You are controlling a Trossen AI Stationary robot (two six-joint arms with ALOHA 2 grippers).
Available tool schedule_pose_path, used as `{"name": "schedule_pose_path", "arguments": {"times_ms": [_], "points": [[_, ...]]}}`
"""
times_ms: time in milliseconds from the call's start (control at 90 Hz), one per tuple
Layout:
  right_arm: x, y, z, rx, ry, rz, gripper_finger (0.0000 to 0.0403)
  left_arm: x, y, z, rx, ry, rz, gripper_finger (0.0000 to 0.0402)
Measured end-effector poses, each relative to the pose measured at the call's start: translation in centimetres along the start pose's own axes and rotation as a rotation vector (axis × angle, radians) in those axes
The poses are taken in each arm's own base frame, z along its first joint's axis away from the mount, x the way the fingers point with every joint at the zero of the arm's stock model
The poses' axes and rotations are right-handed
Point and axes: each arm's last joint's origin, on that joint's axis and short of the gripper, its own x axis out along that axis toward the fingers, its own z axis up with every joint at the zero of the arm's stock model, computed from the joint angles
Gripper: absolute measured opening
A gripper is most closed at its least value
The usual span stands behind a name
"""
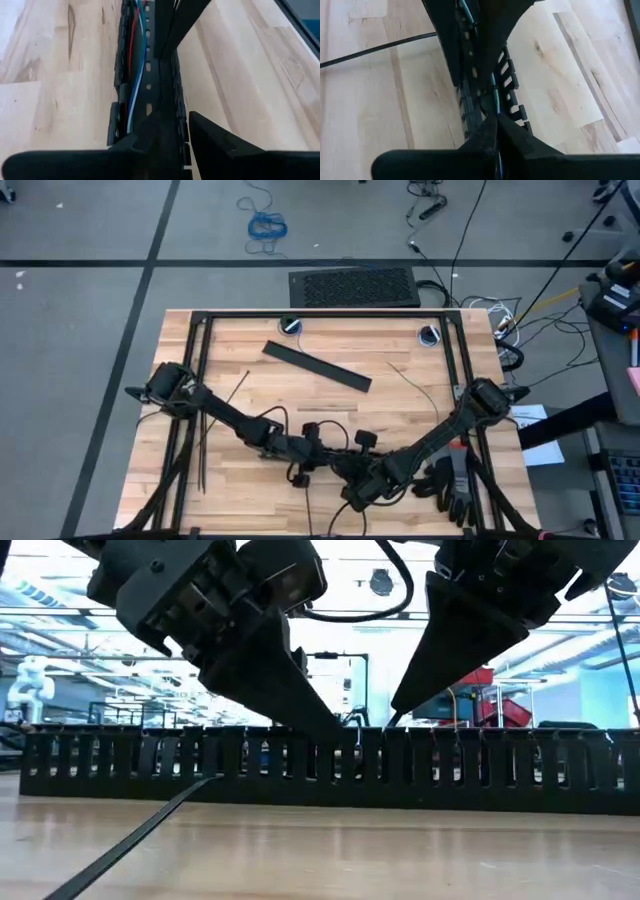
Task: Ziptie cables
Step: Put the zip tied cable wire into the black cable duct
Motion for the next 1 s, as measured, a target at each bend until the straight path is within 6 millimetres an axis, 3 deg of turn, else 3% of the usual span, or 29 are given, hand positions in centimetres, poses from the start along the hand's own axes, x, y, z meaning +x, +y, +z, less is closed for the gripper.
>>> {"name": "schedule_pose_path", "arguments": {"times_ms": [744, 1000], "points": [[0.0, 0.0, 0.0, 0.0, 0.0, -0.001, 0.0, 0.0, -0.1, 0.4, -0.005, -0.038, -0.005, 0.0101], [0.0, 0.0, 0.0, 0.0, 0.0, 0.0, 0.0, 1.2, 0.0, -0.7, -0.008, -0.01, 0.001, 0.0085]]}}
